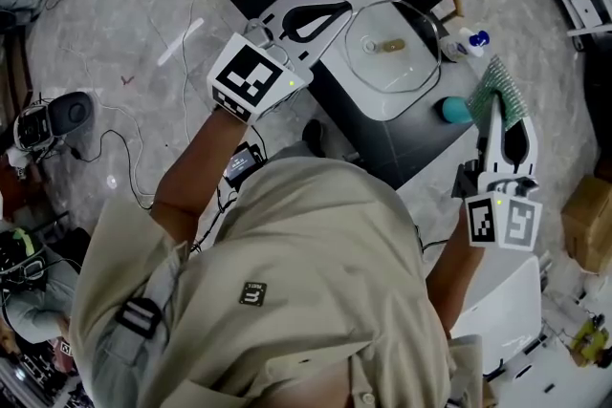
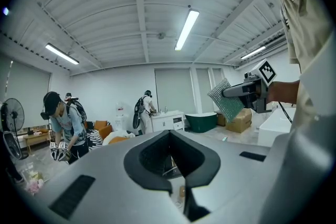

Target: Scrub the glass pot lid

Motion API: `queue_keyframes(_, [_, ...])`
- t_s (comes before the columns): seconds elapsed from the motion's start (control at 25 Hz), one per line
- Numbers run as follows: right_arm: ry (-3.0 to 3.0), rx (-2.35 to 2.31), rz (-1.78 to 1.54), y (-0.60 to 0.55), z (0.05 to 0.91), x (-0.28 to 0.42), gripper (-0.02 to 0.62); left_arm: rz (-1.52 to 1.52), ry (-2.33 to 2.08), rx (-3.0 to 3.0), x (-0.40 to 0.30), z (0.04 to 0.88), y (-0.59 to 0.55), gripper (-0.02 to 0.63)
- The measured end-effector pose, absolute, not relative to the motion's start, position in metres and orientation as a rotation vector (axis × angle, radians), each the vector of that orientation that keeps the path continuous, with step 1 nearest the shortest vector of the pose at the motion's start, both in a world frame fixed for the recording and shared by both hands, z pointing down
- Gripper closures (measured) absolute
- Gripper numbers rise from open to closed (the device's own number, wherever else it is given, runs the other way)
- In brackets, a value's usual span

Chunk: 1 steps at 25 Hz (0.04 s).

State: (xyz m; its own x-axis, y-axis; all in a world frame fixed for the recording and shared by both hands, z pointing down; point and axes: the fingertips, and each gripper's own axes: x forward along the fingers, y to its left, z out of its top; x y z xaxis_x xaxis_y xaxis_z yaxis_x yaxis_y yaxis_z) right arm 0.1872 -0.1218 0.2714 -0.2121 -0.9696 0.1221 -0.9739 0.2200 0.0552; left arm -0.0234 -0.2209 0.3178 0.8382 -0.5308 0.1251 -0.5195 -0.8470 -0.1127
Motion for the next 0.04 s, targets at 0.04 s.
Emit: queue_keyframes(0.04, [-2.349,1.884,0.049,-0.1217,0.2710,0.1874,0.506,-0.233,0.842,-2.940,-0.0233,0.3177,-0.2209,0.592])
